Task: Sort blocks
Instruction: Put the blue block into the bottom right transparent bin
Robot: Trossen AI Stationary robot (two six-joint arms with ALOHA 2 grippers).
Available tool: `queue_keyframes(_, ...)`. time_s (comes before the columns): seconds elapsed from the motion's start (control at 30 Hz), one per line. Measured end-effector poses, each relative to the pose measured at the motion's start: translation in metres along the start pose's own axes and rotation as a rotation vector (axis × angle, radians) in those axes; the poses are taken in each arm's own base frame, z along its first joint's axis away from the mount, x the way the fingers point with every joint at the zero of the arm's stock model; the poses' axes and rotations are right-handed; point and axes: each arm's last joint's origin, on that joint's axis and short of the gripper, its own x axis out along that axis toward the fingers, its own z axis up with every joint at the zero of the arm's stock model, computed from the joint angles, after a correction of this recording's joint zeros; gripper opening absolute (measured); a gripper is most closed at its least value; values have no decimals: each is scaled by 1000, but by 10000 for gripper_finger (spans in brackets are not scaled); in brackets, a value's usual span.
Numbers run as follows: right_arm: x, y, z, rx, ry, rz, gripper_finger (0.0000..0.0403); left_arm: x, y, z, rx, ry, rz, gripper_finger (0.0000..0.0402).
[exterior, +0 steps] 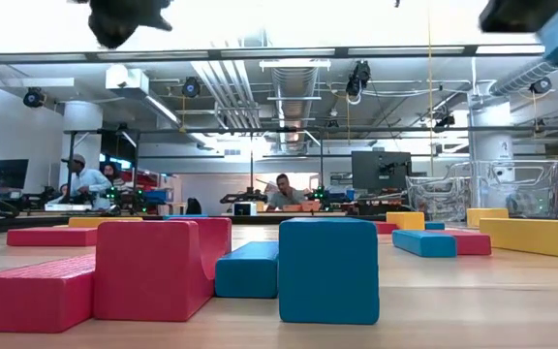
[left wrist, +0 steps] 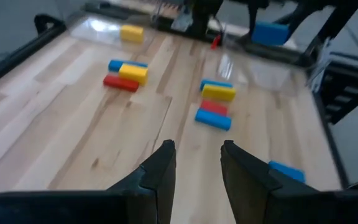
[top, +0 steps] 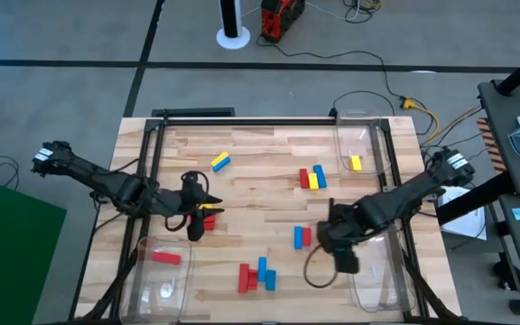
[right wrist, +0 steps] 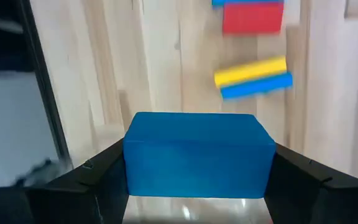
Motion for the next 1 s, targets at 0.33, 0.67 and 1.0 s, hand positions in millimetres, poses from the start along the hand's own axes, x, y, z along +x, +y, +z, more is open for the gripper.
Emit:
queue_keyframes(0.33, -4, 20, -55, -177, 11, -110, 277, -14, -3, 34, 45, -97, -8, 107)
queue_keyframes(0.67, 37, 19, -91, -174, 2, -111, 277, -11, 5, 40, -14, -124, 27, 107)
queue_keyframes(1.0, 88, 3, -101, -174, 1, -110, 280, -10, 7, 42, -51, -144, 42, 107)
